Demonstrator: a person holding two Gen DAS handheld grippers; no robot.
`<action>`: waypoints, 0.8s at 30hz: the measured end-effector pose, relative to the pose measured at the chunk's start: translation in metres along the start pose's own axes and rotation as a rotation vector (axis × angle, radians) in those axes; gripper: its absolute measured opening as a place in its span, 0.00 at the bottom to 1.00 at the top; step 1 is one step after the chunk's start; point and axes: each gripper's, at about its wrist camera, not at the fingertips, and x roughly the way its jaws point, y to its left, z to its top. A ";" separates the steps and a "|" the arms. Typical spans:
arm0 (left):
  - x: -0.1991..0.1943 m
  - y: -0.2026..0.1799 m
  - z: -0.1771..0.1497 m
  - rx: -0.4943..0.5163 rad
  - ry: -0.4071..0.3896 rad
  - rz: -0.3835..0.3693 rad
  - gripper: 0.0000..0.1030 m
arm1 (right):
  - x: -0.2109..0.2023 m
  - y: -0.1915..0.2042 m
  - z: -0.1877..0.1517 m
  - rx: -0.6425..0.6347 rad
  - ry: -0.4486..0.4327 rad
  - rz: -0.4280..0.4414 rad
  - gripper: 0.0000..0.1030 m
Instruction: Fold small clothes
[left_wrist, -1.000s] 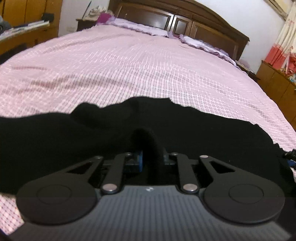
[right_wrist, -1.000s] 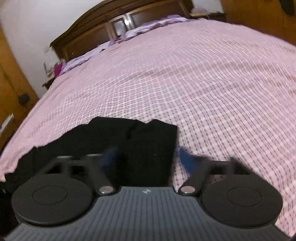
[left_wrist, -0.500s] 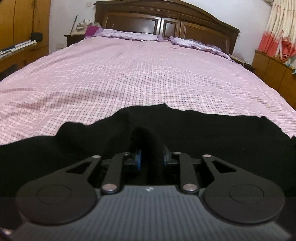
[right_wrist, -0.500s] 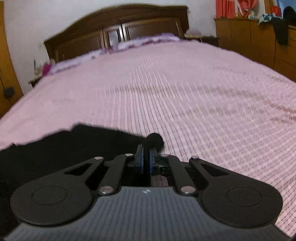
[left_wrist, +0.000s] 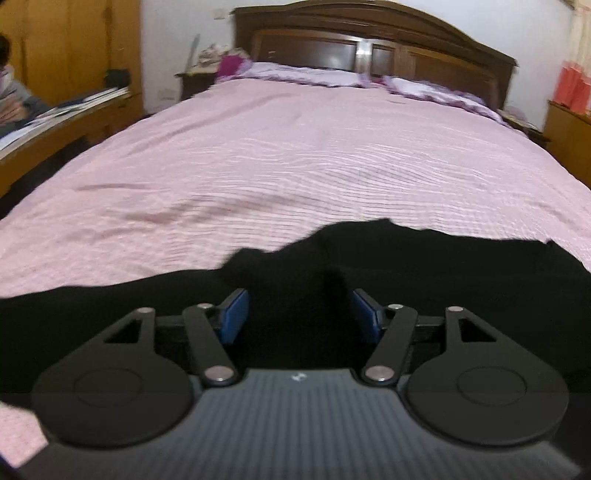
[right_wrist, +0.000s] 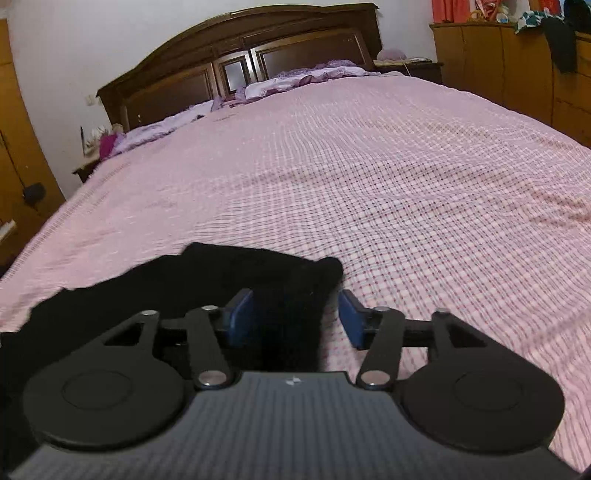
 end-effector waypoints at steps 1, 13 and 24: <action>-0.006 0.008 0.003 -0.016 0.004 0.019 0.61 | -0.009 0.002 0.000 0.009 0.001 0.015 0.62; -0.062 0.120 0.024 -0.200 0.050 0.164 0.62 | -0.100 0.055 -0.027 -0.017 0.056 0.226 0.78; -0.063 0.198 -0.051 -0.511 0.120 0.221 0.62 | -0.121 0.107 -0.083 -0.102 0.076 0.251 0.81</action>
